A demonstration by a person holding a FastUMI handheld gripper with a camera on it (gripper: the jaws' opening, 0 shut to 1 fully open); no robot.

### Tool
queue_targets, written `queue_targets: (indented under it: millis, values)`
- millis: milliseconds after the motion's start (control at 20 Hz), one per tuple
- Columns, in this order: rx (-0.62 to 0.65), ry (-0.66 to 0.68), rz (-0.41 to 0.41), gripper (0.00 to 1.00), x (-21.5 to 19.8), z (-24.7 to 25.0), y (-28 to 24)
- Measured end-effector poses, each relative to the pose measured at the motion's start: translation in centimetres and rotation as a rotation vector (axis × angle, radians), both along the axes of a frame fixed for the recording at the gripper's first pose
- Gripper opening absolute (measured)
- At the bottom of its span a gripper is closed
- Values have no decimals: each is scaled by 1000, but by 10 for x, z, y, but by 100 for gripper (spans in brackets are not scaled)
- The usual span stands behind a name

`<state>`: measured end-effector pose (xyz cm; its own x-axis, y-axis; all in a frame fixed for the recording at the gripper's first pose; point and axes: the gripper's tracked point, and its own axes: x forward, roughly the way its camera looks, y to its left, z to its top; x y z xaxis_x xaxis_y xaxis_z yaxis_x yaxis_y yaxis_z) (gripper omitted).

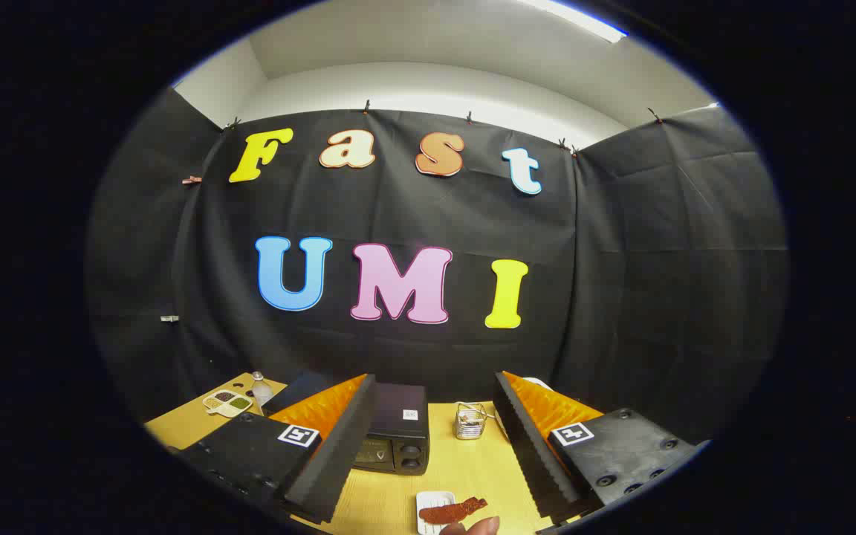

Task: Open the toaster oven, put the food inside, and close the toaster oven door.

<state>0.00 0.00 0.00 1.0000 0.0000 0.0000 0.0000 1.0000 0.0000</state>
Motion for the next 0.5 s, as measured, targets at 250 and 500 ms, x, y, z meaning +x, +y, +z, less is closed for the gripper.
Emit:
queue_targets:
  millis: [250, 500]
  values:
    - [-19, -21, 25, 97, 2, 6, 10]
    - [-25, -24, 33, 97, 2, 6, 13]
